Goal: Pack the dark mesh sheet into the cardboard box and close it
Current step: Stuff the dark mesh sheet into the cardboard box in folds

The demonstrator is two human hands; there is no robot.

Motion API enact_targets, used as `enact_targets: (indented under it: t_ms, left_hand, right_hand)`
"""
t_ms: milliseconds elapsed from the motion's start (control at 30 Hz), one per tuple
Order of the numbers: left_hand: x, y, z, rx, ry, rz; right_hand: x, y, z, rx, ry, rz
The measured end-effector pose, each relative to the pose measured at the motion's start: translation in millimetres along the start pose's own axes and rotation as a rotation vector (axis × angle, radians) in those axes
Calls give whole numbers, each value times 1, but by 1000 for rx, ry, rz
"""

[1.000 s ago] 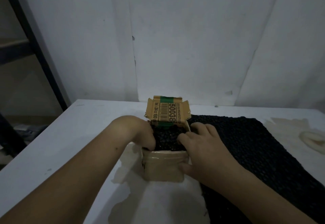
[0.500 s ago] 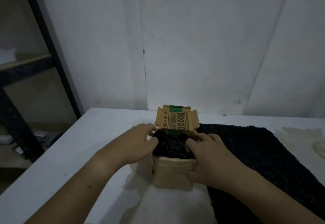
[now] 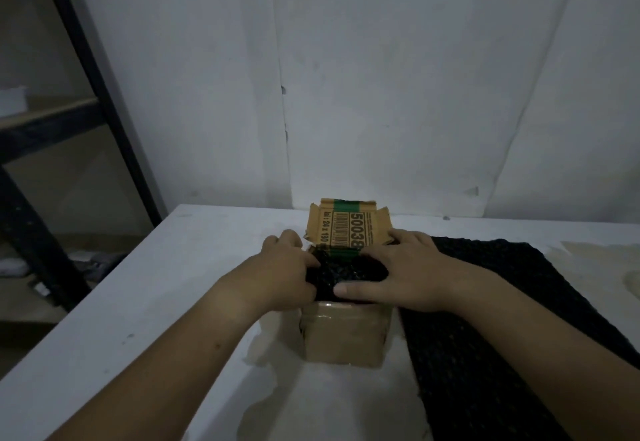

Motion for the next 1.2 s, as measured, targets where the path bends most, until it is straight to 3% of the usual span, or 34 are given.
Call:
enact_targets:
  t_ms: [233,333,600,900,1067,1133,1200]
  left_hand:
    - [-32,12,-30,-336,20,332]
    - [-38,11,-31,-369,24,383]
    - [-37,-10,-13,-135,36,214]
    - [-35,-8,-10,-69,13,194]
    - [-30,8,-2,174,-19,285]
    - [-29,14,-3,269,-50,220]
    - [-31,15,-4,201,-60,152]
  right_hand:
    - [-28,5,0,159,-115,278]
    - [-41,14,7,174,-120,378]
    - [-53,18,13,105,-78,553]
    - [-47,11,13,133,-68,426]
    - [-40,16,8,-4,-34,409]
    - [-37,21,5,-44,-6,439]
    - [-34,29,4,2,27,435]
Point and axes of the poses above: each hand's wrist, its own x-axis away from the middle knuckle, its own y-axis out of the back of the hand, z = x × y, the point moved 1 cm from there along -x, towards the middle knuckle, and after that the axes turned 3 degrees about -z, right-handed, at the moved point
